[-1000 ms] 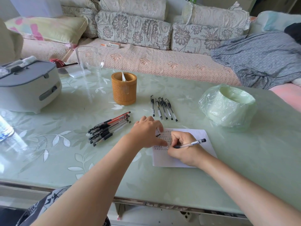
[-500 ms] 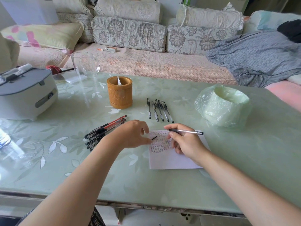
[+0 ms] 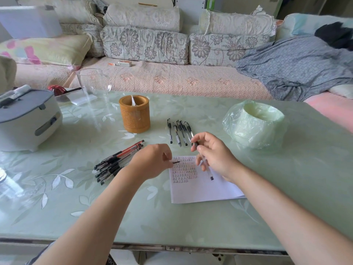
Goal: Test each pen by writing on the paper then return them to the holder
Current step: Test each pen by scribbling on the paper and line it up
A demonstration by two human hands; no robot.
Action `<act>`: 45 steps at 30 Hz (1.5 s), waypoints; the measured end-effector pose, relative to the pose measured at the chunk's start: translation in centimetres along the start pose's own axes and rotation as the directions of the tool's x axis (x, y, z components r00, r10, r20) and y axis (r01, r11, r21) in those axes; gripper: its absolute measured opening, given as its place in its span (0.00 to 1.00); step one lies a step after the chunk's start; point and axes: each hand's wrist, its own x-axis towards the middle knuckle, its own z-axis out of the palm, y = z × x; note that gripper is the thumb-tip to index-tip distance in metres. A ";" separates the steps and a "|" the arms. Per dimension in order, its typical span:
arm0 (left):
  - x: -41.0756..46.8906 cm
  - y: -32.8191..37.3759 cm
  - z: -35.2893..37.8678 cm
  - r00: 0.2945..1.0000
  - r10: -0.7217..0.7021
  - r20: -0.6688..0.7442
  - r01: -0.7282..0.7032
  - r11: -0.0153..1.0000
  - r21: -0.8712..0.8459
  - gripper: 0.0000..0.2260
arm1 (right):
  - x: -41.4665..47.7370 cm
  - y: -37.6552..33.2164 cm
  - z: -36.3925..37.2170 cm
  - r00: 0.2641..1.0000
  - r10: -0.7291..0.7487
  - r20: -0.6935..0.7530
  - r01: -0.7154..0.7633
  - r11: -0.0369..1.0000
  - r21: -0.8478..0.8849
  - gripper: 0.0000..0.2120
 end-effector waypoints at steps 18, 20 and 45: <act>-0.8 2.1 -0.3 0.998 -0.060 -0.014 0.048 0.905 -0.422 0.06 | -0.3 0.9 0.8 0.939 -0.277 0.204 0.331 0.566 -0.755 0.12; -1.1 2.8 -0.5 0.992 -0.124 0.038 0.123 0.807 -0.577 0.08 | -0.5 0.7 1.0 0.915 -0.325 0.238 0.368 0.436 -0.821 0.14; -2.8 3.5 -0.9 0.921 -0.102 0.377 0.350 0.644 -0.680 0.06 | -1.2 1.5 2.9 0.855 -0.473 0.212 0.364 0.257 -0.895 0.25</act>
